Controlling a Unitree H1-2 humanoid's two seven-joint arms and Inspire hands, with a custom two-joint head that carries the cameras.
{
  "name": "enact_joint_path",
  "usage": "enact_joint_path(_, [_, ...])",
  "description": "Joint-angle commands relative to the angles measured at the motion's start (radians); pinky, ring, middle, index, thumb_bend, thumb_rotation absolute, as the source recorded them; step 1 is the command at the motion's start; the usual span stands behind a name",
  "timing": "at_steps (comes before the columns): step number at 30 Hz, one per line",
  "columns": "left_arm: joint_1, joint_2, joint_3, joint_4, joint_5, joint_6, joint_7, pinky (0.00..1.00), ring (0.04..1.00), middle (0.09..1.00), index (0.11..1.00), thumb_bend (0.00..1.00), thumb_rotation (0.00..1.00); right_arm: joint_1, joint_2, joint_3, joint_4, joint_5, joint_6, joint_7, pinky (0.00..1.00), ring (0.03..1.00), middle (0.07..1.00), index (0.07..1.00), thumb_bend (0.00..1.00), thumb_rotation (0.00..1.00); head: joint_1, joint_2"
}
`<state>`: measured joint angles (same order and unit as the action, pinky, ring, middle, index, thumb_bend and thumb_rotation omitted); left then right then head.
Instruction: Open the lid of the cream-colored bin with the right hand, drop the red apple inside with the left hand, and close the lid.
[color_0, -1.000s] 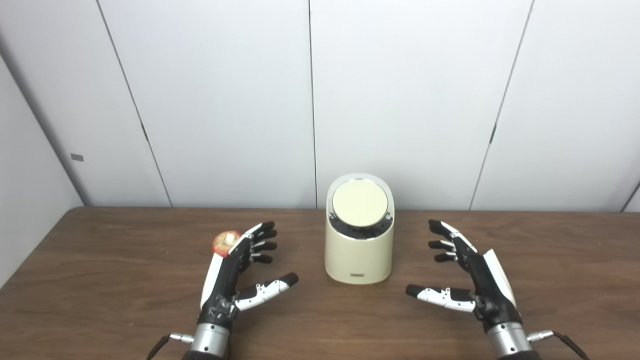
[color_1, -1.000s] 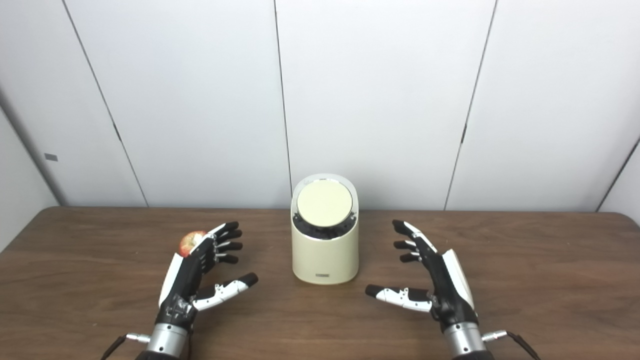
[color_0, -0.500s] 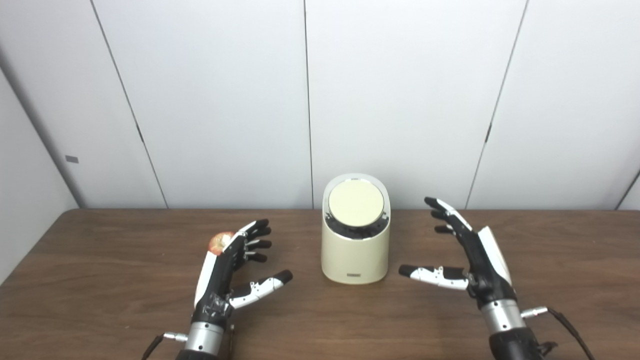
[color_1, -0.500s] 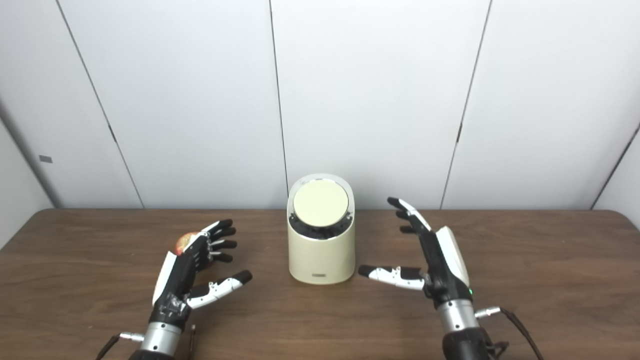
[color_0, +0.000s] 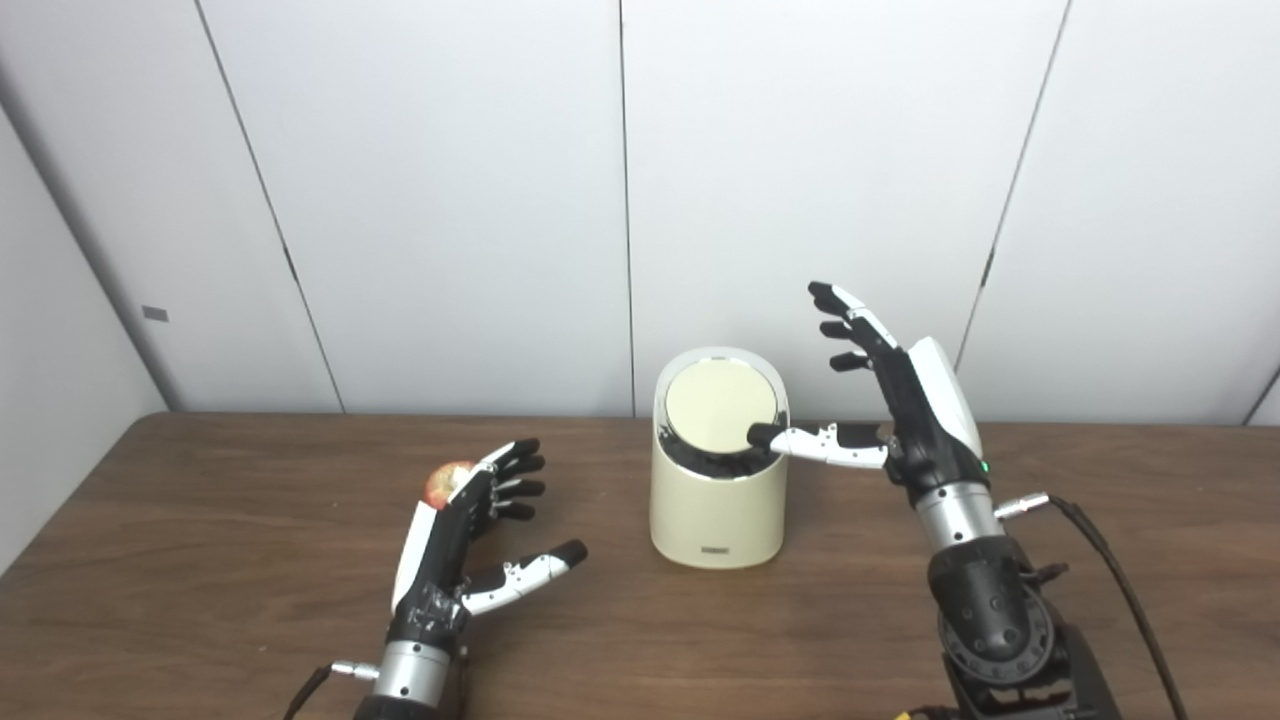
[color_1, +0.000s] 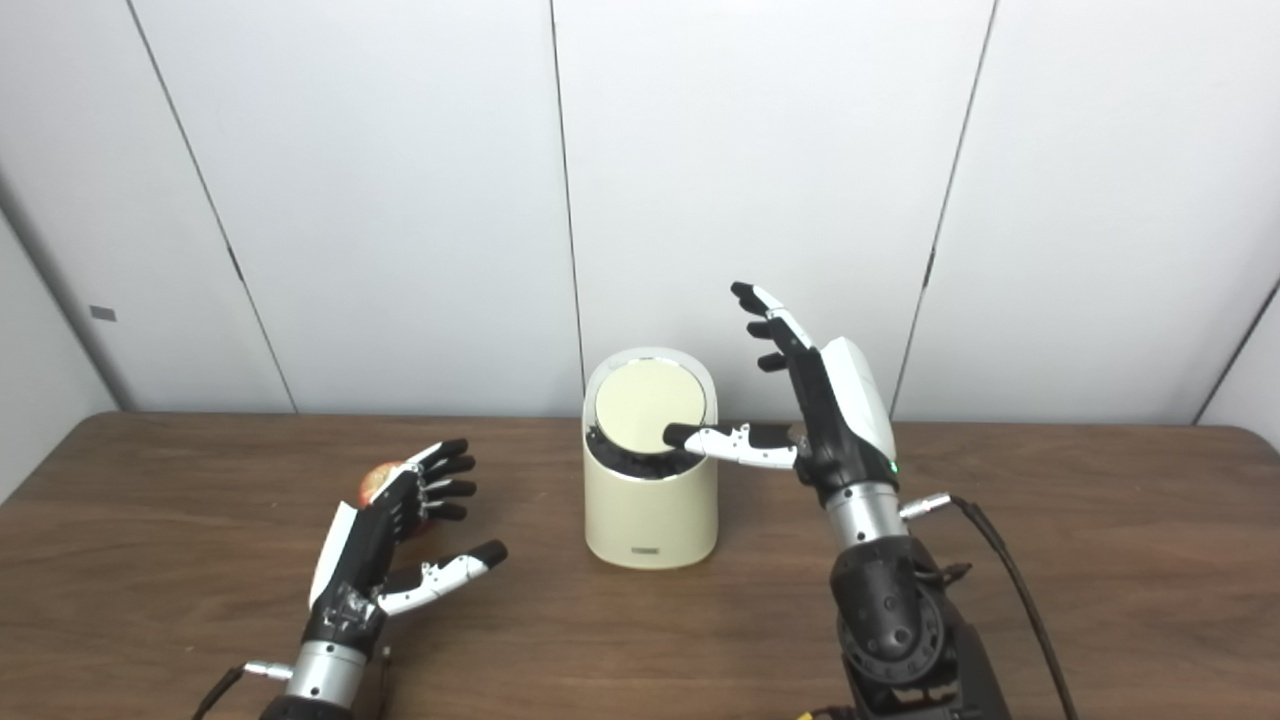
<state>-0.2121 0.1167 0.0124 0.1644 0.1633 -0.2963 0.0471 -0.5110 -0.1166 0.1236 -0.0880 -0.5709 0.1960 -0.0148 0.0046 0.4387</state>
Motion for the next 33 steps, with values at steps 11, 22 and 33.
enact_joint_path(11, [-0.037,-0.003,-0.004,-0.026,0.007,-0.022,0.010,0.67,0.747,0.810,0.851,0.82,0.24,-0.177,-0.048,0.083,-0.004,-0.147,0.083,0.069,0.63,0.797,0.870,0.933,0.88,0.35,0.012,0.003])
enact_joint_path(22, [-0.038,-0.007,-0.011,-0.022,-0.010,-0.038,0.001,0.67,0.755,0.817,0.855,0.82,0.24,-0.224,-0.054,0.111,0.097,-0.138,0.040,0.081,0.66,0.852,0.901,0.928,0.91,0.29,0.020,0.013])
enact_joint_path(33, [-0.022,-0.004,-0.007,-0.054,-0.013,-0.007,-0.005,0.67,0.759,0.819,0.857,0.81,0.25,-0.228,-0.058,0.151,0.172,-0.168,0.003,0.046,0.62,0.824,0.905,0.929,0.92,0.30,0.018,0.025])
